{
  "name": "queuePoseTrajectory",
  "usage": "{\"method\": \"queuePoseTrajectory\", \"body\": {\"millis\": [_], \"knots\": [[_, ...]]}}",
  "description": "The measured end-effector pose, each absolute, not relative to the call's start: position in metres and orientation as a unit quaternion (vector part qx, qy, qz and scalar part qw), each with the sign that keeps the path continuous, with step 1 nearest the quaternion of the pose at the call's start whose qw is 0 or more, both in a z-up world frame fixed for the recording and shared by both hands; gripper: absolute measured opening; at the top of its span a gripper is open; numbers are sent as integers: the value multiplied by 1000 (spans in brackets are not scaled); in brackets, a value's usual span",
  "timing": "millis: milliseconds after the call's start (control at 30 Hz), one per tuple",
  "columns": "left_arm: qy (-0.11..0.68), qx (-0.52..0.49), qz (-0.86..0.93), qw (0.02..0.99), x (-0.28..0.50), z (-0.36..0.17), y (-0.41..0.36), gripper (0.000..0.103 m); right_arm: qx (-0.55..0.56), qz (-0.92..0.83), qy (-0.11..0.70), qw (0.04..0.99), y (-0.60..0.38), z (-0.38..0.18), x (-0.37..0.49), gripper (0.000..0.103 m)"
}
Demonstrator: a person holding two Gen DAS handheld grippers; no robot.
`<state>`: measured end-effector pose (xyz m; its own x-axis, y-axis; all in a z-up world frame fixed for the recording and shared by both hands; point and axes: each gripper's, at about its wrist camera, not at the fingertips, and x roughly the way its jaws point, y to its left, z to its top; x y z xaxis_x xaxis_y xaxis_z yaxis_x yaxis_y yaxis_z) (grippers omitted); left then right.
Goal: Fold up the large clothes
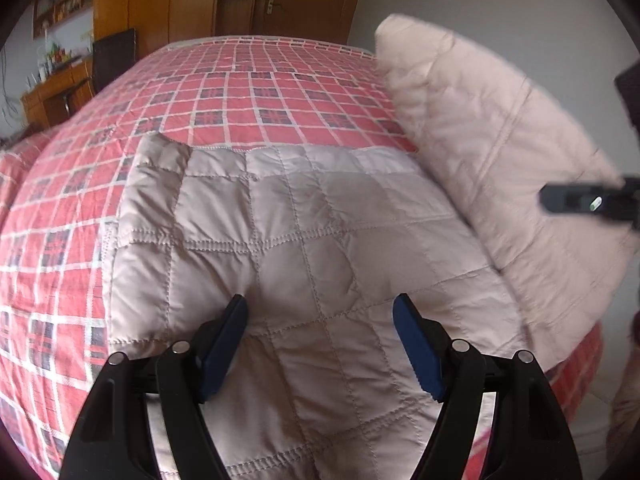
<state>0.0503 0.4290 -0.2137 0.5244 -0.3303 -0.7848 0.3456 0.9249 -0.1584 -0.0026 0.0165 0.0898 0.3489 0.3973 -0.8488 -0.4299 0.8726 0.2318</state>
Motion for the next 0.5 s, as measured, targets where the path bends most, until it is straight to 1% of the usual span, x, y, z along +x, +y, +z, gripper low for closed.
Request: {"method": "queuePoseTrajectory", "body": {"millis": [133,233,400,500], "knots": [[459,-97,-262,843,62,-197,453,75,-31,265,522,810,35,75,-3,14],[463,-152,-298,821,78,-189,461,75,-38,273,526,804,48,66,-1,18],[457,-145,-333,812,98,-180,441,75,-40,282,532,797,63,52,0,20],[476,-134,-344,798,114,-185,423,76,-37,286,529,798,65,48,-2,22]]}}
